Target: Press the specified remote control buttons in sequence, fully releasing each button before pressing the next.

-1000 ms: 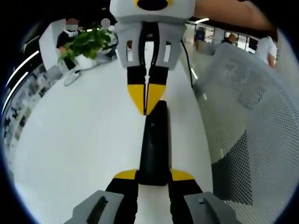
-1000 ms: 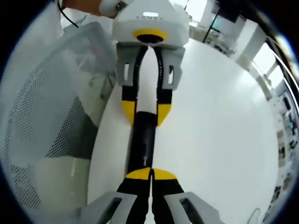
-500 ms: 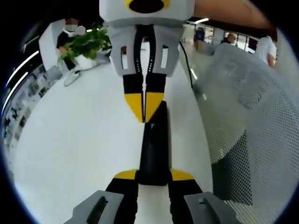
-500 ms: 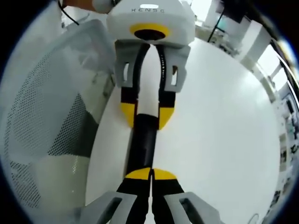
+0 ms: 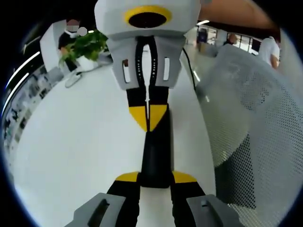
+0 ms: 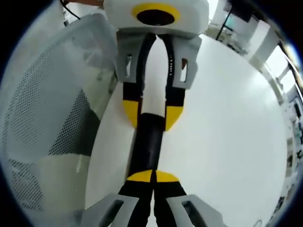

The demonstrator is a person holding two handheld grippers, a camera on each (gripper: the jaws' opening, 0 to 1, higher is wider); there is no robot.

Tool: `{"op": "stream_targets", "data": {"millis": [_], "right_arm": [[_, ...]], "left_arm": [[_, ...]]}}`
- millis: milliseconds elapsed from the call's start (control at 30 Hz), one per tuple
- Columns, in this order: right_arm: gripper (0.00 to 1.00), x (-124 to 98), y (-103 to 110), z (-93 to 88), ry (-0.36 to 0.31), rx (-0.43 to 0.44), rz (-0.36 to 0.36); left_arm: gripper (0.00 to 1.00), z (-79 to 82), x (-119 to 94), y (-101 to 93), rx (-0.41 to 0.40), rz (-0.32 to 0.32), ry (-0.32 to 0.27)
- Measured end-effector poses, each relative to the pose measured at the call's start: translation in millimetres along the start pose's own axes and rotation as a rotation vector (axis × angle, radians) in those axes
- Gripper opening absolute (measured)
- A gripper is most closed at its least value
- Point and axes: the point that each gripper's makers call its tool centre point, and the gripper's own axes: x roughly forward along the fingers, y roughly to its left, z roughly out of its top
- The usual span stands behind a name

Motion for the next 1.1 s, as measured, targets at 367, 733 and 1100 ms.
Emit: {"op": "stream_targets", "data": {"millis": [367, 733, 1100], "right_arm": [[0.00, 0.9, -0.5, 0.1, 0.025, 0.010, 0.040], [0.00, 1.4, -1.0, -0.6, 0.010, 0.063, 0.086], [0.00, 1.6, 0.2, 0.3, 0.033, 0.050, 0.095]], "left_arm": [[0.23, -1.0, 0.0, 1.1, 0.001, 0.001, -0.002], [0.23, -1.4, -0.5, 1.6, -0.007, 0.006, -0.006], [0.23, -1.6, -0.7, 1.6, -0.010, 0.011, -0.011]]}}
